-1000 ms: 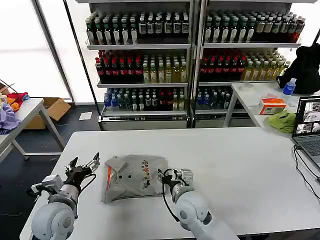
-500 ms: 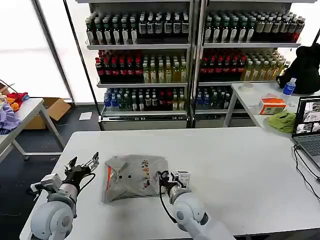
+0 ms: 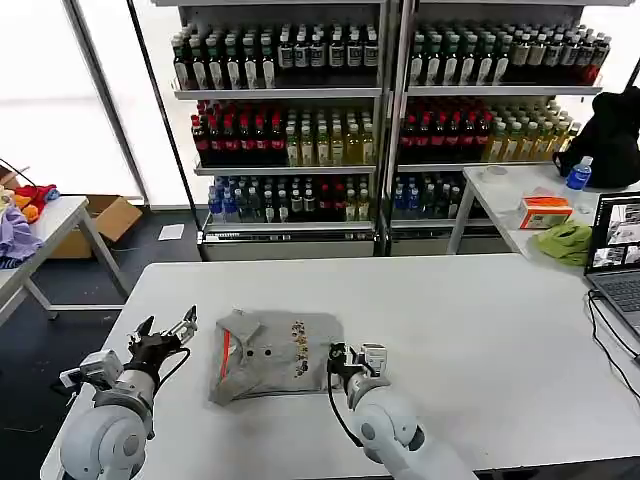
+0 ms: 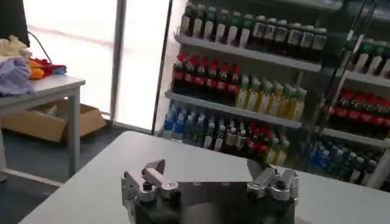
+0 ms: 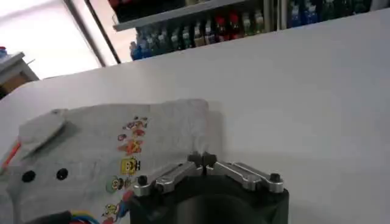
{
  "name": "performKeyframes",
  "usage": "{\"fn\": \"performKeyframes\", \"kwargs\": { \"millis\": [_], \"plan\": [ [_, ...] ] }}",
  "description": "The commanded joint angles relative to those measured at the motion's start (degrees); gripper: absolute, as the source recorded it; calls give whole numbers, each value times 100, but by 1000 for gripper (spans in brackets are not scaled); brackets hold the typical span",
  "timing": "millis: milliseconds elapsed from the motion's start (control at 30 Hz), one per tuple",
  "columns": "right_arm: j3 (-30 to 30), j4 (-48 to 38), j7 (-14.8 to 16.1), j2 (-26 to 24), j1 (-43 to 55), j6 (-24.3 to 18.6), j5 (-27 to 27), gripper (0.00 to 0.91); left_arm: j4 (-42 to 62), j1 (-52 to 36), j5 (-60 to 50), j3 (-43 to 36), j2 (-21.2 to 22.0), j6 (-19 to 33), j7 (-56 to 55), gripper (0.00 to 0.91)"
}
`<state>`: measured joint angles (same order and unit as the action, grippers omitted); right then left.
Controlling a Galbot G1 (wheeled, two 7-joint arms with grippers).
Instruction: Fold and organize the clothes.
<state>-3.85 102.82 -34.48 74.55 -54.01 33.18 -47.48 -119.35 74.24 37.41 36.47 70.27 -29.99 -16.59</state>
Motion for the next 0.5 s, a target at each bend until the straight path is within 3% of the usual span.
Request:
{"fn": "performKeyframes", "kwargs": {
  "millis": [33,367,467,500],
  "plan": [
    [518,369,121,-723,-95,2,-118,0,-102,92,8,81,55,-3,15,907],
    [1193,546,255,-1181,-571,-7,-32,0,-166,64,-132,-175,243,-13,12,907],
    [1293,540,449,-1244,-682,-5,138,10,-195,91,-137,-186,247,-27,12,907],
    [1314,550,552,-1244,-711,-5,272,907,-207,105,-137,-176,240,-30,14,907]
  ]
}}
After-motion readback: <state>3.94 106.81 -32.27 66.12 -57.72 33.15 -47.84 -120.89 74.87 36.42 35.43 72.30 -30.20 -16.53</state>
